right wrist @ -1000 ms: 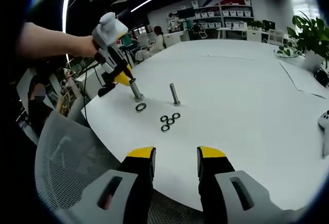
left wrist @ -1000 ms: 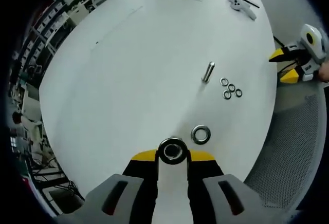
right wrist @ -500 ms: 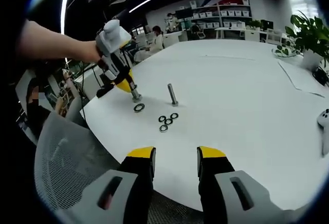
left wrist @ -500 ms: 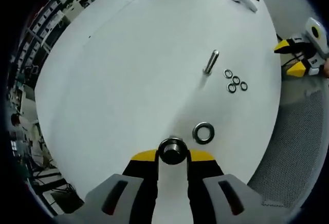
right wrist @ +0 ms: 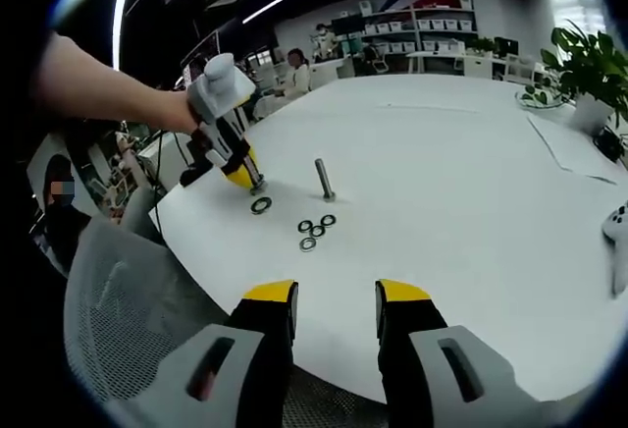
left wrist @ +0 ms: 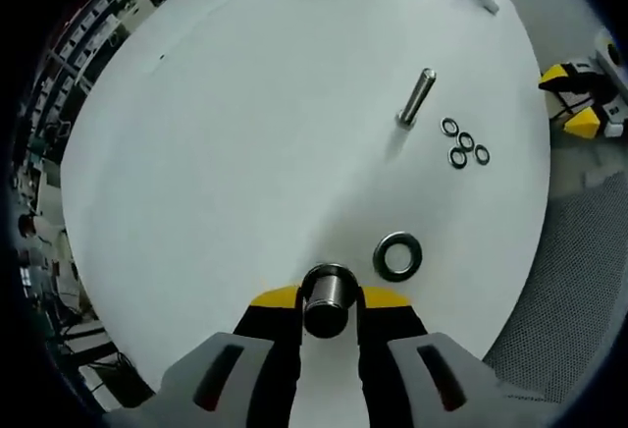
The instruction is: Place the washer onto the threaded stud by aligning its center hole with the stud, sliding it down to the base, and recovering from edge contact or off-axis alignment until the washer reaches the visible bottom stop.
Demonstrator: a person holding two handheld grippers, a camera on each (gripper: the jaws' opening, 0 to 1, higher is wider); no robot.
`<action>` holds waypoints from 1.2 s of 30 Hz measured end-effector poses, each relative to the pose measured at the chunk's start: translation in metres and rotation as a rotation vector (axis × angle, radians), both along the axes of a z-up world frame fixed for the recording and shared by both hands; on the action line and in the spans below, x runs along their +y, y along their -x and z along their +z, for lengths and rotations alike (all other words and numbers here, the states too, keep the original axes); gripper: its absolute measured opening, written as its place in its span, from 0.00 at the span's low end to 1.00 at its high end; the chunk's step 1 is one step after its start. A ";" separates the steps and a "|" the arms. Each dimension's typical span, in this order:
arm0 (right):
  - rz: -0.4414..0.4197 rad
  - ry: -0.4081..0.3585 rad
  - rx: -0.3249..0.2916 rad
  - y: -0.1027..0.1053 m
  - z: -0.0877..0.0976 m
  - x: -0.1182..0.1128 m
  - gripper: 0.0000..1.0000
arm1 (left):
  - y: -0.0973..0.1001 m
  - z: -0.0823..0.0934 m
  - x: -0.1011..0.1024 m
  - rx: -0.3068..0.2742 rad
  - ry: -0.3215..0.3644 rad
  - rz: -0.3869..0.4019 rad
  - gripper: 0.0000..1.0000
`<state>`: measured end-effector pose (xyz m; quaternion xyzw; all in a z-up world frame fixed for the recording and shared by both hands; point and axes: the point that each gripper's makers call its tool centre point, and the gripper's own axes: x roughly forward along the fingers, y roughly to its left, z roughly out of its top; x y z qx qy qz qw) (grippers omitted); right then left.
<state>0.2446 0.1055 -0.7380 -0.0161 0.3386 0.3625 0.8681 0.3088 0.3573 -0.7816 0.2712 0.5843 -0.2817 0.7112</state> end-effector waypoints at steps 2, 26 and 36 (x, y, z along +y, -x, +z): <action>-0.001 0.002 0.003 0.000 0.000 0.000 0.34 | 0.001 -0.001 0.000 0.003 -0.006 -0.008 0.19; 0.011 0.013 -0.003 0.001 -0.001 0.000 0.34 | 0.013 0.003 0.005 -0.071 0.115 0.186 0.28; 0.020 -0.002 -0.004 0.002 0.001 0.002 0.34 | 0.032 0.012 -0.016 -0.095 0.187 0.272 0.28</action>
